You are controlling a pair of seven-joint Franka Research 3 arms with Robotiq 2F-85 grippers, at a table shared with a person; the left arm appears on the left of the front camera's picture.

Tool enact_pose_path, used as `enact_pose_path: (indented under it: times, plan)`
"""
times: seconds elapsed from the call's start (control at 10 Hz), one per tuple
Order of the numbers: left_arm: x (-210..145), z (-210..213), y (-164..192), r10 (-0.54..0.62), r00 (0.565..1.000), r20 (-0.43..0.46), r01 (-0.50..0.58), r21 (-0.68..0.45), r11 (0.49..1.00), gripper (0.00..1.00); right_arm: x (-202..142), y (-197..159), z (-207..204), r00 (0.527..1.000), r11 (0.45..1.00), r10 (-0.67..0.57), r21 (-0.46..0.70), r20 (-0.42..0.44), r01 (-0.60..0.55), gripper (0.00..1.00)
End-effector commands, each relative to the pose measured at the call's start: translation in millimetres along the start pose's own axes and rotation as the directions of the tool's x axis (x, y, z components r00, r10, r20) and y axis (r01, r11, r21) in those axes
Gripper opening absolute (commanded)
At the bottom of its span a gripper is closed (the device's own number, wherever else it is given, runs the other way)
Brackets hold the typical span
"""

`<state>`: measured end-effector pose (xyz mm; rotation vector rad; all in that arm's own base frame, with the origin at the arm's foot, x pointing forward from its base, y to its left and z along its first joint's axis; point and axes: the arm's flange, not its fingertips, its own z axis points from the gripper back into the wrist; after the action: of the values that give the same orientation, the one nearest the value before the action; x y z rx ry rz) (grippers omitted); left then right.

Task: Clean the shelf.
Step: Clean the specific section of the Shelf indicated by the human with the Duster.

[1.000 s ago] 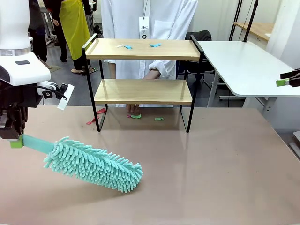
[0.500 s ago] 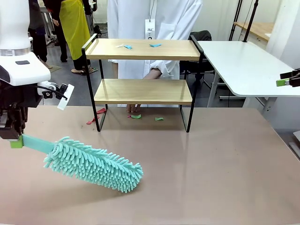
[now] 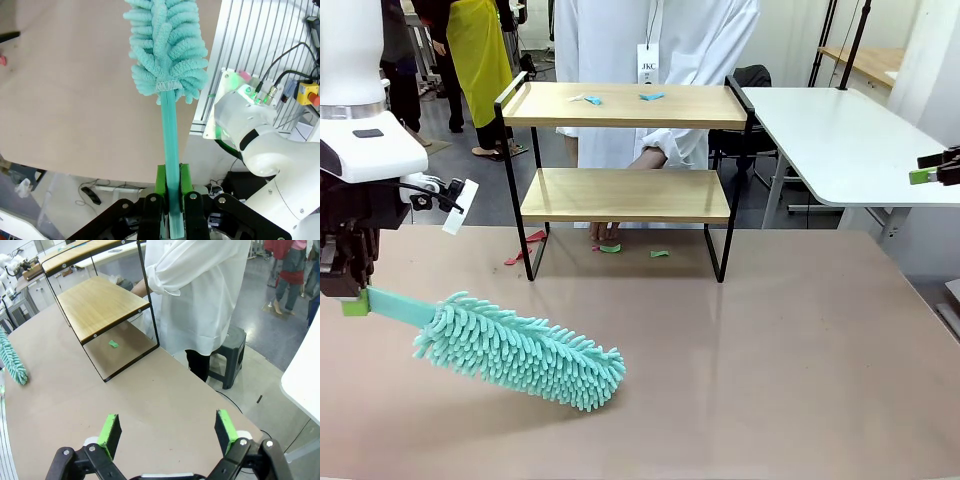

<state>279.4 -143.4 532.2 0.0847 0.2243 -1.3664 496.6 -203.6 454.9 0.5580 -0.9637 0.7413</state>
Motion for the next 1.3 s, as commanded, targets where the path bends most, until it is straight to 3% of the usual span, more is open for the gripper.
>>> enact_pose_path:
  times: [0.0, 0.3, 0.5, 0.7, 0.9, 1.1, 1.2]
  plan:
    - [2.4, 1.2, -0.8, -0.005, 1.0, 0.019, 0.005, 0.0, 1.0, 0.13, 2.1, 1.5, -0.3, 1.0, 1.0, 0.005, 0.001, 0.002, -0.005, 1.0]
    - [0.0, 0.0, 0.0, 0.0, 1.0, 0.0, 0.0, 0.0, 1.0, 0.13, 2.1, 1.5, -0.3, 1.0, 1.0, 0.005, 0.001, 0.002, -0.005, 1.0]
    - [13.9, -5.2, 7.2, 0.013, 0.976, 0.216, 0.002, -0.071, 0.997, 0.13, 2.1, 1.5, -0.3, 1.0, 1.0, 0.005, 0.001, 0.002, -0.005, 1.0]
    - [45.7, -11.3, 1.3, 0.031, 0.953, 0.302, 0.011, -0.137, 0.991, 0.13, 2.1, 1.5, -0.3, 1.0, 1.0, 0.005, 0.001, 0.002, -0.005, 1.0]
    - [82.6, -10.1, -13.5, 0.156, 0.939, 0.308, -0.109, -0.166, 0.98, 0.13, 2.1, 1.5, -0.3, 1.0, 1.0, 0.005, 0.001, 0.002, -0.005, 1.0]
    - [113.7, -10.1, -29.9, 0.33, 0.872, 0.361, -0.287, -0.167, 0.943, 0.13, 2.1, 1.5, -0.3, 1.0, 1.0, 0.005, 0.001, 0.002, -0.005, 1.0]
    - [131.2, -16.9, -31.5, 0.438, 0.819, 0.37, -0.41, -0.158, 0.899, 0.13, 2.1, 1.5, -0.3, 1.0, 1.0, 0.005, 0.001, 0.002, -0.005, 1.0]
